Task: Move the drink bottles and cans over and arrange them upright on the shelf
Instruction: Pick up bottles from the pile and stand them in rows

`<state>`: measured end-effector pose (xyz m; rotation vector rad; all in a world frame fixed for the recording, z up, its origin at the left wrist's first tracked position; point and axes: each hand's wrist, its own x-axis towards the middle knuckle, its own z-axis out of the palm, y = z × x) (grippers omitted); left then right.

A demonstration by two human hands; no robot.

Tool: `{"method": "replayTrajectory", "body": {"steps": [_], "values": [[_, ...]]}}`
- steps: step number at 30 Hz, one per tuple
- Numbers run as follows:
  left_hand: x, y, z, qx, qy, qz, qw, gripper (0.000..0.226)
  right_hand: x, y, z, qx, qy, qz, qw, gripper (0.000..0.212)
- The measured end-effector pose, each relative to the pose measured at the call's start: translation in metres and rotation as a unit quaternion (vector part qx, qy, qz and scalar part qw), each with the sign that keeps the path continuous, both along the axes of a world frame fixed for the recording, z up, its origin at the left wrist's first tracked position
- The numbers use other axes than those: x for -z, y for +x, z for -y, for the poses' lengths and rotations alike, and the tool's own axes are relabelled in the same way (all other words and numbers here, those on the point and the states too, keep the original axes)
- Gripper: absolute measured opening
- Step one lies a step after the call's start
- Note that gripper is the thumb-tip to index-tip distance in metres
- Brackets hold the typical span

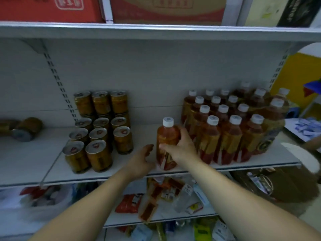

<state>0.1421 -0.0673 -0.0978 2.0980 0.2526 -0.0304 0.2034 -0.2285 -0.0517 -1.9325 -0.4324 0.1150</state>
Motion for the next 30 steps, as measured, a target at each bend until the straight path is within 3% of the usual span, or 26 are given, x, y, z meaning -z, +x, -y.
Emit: {"method": "replayTrajectory", "body": {"steps": [5, 10, 12, 16, 18, 22, 25, 30], "values": [[0.005, 0.015, 0.016, -0.009, -0.05, 0.075, 0.996, 0.095, -0.013, 0.019, -0.02, -0.023, -0.086, 0.031, 0.996, 0.072], [0.011, 0.043, 0.029, -0.084, 0.006, 0.086, 0.993, 0.082, -0.071, 0.051, 0.023, 0.011, -0.174, 0.231, 0.957, 0.077], [0.011, 0.053, 0.03, -0.084, 0.01, 0.081, 0.993, 0.08, -0.099, 0.082, 0.049, 0.038, -0.241, 0.258, 0.935, 0.072], [0.01, 0.079, 0.032, -0.065, -0.019, 0.075, 0.995, 0.079, -0.115, 0.132, 0.083, -0.017, -0.428, 0.165, 0.888, 0.079], [0.01, 0.095, 0.035, -0.067, -0.042, 0.07, 0.994, 0.077, -0.103, 0.144, 0.09, -0.042, -0.47, 0.114, 0.874, 0.086], [0.008, 0.13, 0.041, -0.072, -0.02, 0.072, 0.995, 0.067, -0.091, 0.154, 0.087, -0.042, -0.48, 0.1, 0.87, 0.092], [0.004, 0.159, 0.047, -0.07, -0.026, 0.059, 0.995, 0.07, -0.086, 0.157, 0.089, -0.057, -0.466, 0.101, 0.877, 0.084], [-0.004, 0.194, 0.043, -0.115, 0.069, 0.04, 0.99, 0.055, -0.083, 0.159, 0.09, -0.059, -0.458, 0.11, 0.88, 0.075]]}}
